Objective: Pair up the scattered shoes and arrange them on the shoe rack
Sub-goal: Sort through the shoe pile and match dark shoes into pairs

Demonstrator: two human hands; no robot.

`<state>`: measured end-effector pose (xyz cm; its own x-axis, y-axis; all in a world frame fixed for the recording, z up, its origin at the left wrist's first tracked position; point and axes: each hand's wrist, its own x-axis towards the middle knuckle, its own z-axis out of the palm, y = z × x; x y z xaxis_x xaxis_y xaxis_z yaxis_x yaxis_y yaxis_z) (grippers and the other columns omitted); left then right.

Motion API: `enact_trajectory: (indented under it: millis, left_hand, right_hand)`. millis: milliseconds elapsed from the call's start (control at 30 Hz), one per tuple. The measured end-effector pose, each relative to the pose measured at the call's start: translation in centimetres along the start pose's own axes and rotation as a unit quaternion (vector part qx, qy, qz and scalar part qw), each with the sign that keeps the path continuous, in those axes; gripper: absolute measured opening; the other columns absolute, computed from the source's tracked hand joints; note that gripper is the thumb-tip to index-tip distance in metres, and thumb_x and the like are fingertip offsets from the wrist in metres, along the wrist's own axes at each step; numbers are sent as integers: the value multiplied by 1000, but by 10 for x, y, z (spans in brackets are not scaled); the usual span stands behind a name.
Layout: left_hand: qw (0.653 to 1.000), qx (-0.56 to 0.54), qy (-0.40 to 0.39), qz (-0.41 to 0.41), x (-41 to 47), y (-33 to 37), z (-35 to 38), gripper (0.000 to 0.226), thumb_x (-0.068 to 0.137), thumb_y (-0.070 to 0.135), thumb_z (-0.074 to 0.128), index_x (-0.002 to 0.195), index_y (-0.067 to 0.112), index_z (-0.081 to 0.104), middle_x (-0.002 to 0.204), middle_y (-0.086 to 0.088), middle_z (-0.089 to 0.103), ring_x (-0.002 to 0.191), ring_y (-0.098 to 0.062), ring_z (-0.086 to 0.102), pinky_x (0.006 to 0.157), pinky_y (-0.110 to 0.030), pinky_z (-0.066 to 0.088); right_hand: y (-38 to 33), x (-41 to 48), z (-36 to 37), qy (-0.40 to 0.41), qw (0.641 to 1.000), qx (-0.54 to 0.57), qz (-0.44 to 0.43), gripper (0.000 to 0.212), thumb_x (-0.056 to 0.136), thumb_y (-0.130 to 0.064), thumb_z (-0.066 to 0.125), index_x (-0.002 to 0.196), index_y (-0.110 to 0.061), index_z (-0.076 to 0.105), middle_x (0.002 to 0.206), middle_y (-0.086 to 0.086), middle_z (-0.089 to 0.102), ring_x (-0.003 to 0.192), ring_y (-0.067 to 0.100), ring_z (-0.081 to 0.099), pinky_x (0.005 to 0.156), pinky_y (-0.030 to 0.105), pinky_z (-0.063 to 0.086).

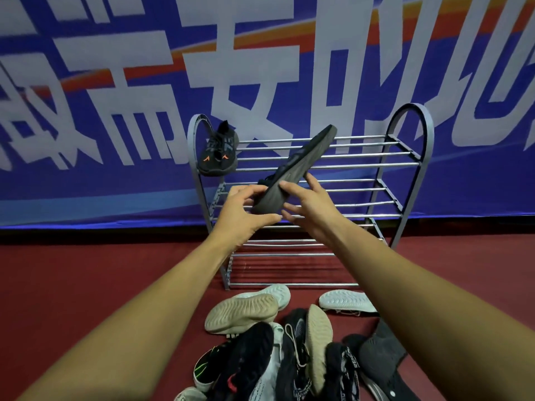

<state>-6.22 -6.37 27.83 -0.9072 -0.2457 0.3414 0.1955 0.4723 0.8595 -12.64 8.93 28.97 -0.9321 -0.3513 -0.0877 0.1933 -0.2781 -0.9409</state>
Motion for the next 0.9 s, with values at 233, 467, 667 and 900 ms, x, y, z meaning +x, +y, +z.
enact_trajectory:
  millis: [233, 467, 667, 900]
  left_hand:
    - [994, -90, 56, -38, 16, 6, -11, 27, 87, 15, 70, 111, 27, 74, 119, -5, 58, 83, -2, 61, 73, -20, 46]
    - [928, -267, 13, -261, 31, -8, -8, 46, 83, 23, 78, 124, 12, 59, 124, -14, 64, 100, -23, 66, 78, -35, 56]
    - [880, -387, -53, -271, 33, -5, -11, 44, 76, 52, 77, 106, 19, 73, 96, -6, 76, 78, -21, 70, 54, -24, 53]
    - [864, -425, 22, -270, 46, -15, -9, 19, 85, 27, 76, 95, 12, 72, 93, -9, 74, 78, -17, 66, 49, -18, 50]
  right_hand:
    - [-7, 18, 13, 26, 998, 51, -9, 40, 85, -9, 67, 123, -8, 54, 92, 9, 61, 83, 32, 53, 64, 32, 37]
    - [-6, 25, 13, -17, 997, 80, -2, 28, 80, 2, 55, 105, -10, 60, 88, 2, 73, 71, 17, 72, 69, 27, 57]
    - [-17, 40, 10, -7, 993, 114, -1, 10, 88, -12, 60, 97, -11, 64, 80, 2, 69, 72, 18, 58, 76, 30, 47]
    - [-9, 50, 19, -17, 995, 93, -23, 16, 93, -13, 62, 109, -11, 63, 110, 11, 70, 96, 21, 64, 85, 34, 50]
